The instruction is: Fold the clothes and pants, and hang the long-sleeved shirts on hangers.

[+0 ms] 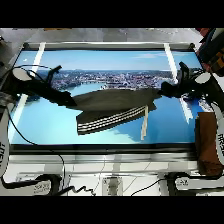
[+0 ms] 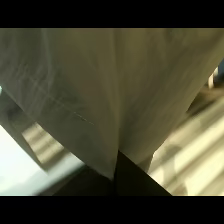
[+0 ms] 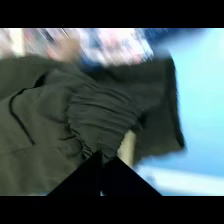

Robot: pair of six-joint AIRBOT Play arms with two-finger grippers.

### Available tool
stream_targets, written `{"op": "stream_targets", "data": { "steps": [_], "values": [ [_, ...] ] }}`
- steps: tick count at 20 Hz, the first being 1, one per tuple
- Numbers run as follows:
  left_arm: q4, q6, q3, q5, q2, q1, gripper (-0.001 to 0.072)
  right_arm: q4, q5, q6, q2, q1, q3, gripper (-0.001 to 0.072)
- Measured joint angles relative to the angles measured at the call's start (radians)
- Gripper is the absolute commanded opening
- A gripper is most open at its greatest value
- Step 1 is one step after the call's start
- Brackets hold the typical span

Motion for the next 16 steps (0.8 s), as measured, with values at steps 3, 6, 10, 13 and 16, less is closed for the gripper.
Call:
{"op": "stream_targets", "data": {
  "steps": [3,6,10,13,16],
  "values": [
    [0.011,-0.026,-0.077,-0.017,-0.008,-0.066,0.0010,-0.071,0.107,-0.005,-0.020,-0.017,0.002,0.0170],
    [0.019,-0.035,-0.175,0.056,-0.027,-0.126,0.0346,-0.119,0.134,-0.019,-0.042,-0.024,0.002,0.0589],
    [0.018,-0.045,-0.245,0.159,-0.081,-0.164,0.0691,-0.137,0.069,-0.022,-0.069,-0.027,0.006,0.0590],
    [0.009,-0.048,-0.262,0.190,-0.115,-0.172,0.0690,-0.137,0.028,-0.022,-0.118,-0.027,0.035,0.0591],
    [0.005,-0.051,-0.268,0.205,-0.129,-0.176,0.0690,-0.118,0.049,-0.031,-0.211,-0.027,0.111,0.0595]
  ]
}}
